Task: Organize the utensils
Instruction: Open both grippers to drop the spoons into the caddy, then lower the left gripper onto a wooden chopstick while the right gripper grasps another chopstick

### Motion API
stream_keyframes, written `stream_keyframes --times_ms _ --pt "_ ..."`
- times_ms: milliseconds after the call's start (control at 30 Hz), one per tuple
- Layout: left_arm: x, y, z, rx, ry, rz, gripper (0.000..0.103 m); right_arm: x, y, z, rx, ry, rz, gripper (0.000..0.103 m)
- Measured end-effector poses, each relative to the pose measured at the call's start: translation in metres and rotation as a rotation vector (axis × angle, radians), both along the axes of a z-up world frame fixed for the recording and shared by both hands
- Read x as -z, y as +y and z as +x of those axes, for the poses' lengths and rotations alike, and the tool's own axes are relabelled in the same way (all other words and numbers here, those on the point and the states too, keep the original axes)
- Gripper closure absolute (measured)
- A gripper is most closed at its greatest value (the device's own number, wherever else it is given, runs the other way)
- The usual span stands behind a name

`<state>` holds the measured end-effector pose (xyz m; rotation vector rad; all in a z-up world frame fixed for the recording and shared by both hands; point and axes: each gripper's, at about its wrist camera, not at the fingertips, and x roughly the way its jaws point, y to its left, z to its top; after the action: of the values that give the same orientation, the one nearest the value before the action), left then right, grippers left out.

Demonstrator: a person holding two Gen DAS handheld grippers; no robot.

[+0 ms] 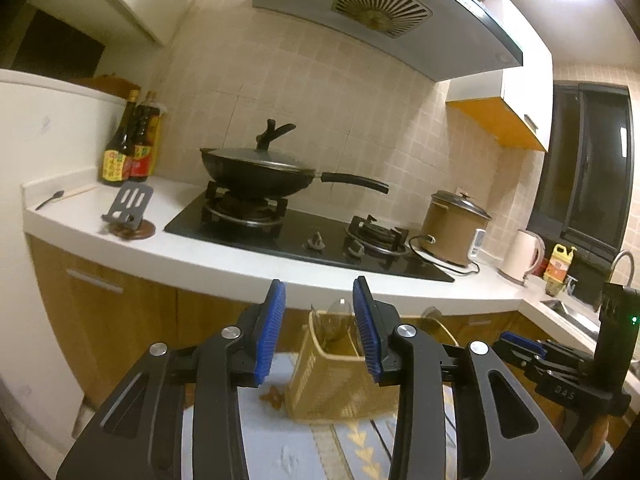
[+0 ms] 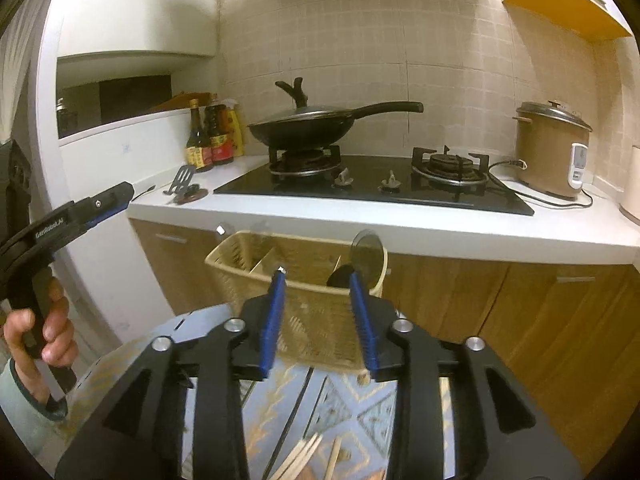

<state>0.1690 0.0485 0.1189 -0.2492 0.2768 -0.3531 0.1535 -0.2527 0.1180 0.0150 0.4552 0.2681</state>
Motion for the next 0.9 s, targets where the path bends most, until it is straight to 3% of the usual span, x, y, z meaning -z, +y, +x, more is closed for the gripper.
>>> stream_keyframes --times_ms 100,300,500,633,700,900 --pt "-0.002 0.007 -0.012 0.011 0.036 -0.006 0.063 0.0 0.0 -0.014 0.006 0.047 0.002 0.055" --pt "0.024 0.013 -0.023 0.068 0.223 0.022 0.062 0.031 -0.002 -0.021 0.063 0.278 -0.039 0.055" --pt "0.073 0.027 -0.023 0.072 0.43 0.026 0.062 0.071 -0.013 -0.013 0.078 0.49 -0.012 0.055" --pt "0.108 0.029 -0.02 0.072 0.547 0.054 0.062 0.095 -0.011 -0.01 0.08 0.561 -0.032 0.057" --pt "0.124 0.025 -0.016 0.081 0.599 0.081 0.062 0.106 -0.008 -0.01 0.079 0.591 -0.048 0.067" --pt "0.154 0.014 -0.011 0.114 0.703 0.142 0.062 0.126 -0.001 -0.005 0.069 0.653 -0.059 0.068"
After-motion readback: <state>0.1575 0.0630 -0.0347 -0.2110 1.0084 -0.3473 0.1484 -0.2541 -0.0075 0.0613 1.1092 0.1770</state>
